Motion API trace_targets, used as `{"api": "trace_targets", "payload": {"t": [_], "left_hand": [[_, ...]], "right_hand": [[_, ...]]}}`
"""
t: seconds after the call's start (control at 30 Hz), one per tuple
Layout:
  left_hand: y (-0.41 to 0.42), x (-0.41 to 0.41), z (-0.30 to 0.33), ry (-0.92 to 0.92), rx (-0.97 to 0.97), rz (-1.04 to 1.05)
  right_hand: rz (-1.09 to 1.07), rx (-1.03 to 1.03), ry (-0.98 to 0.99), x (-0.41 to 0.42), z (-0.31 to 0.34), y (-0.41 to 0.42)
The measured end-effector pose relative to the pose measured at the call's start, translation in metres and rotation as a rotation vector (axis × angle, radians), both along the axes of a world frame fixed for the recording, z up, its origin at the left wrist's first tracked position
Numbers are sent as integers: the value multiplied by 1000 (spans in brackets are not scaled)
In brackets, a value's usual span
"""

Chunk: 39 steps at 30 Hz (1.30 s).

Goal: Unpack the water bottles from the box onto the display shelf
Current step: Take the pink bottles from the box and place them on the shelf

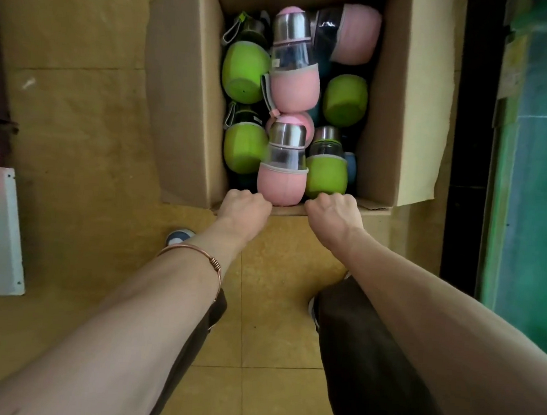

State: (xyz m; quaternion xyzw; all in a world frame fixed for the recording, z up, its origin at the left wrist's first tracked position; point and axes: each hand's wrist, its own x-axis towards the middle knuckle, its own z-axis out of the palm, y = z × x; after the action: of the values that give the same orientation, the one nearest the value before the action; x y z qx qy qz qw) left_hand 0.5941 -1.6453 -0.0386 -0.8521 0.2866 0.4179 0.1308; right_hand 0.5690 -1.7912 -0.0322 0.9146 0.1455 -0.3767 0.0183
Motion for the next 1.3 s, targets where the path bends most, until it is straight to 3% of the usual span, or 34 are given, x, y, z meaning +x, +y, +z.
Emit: {"api": "trace_targets", "payload": {"t": [0.23, 0.33, 0.43, 0.6, 1.07, 1.3], "left_hand": [[0, 6, -1, 15, 0, -72], [3, 17, 3, 195, 39, 178], [11, 26, 10, 378, -76, 571], [15, 45, 18, 234, -237, 857], [-30, 80, -27, 98, -401, 1022], [-45, 84, -48, 23, -369, 1093]], "right_hand": [[-29, -29, 82, 8, 5, 4], [-242, -7, 247, 19, 8, 4], [-485, 142, 375, 28, 20, 3], [-673, 289, 350, 29, 46, 1], [-1144, 436, 262, 39, -17, 21], [-1112, 403, 139, 29, -40, 34]]}}
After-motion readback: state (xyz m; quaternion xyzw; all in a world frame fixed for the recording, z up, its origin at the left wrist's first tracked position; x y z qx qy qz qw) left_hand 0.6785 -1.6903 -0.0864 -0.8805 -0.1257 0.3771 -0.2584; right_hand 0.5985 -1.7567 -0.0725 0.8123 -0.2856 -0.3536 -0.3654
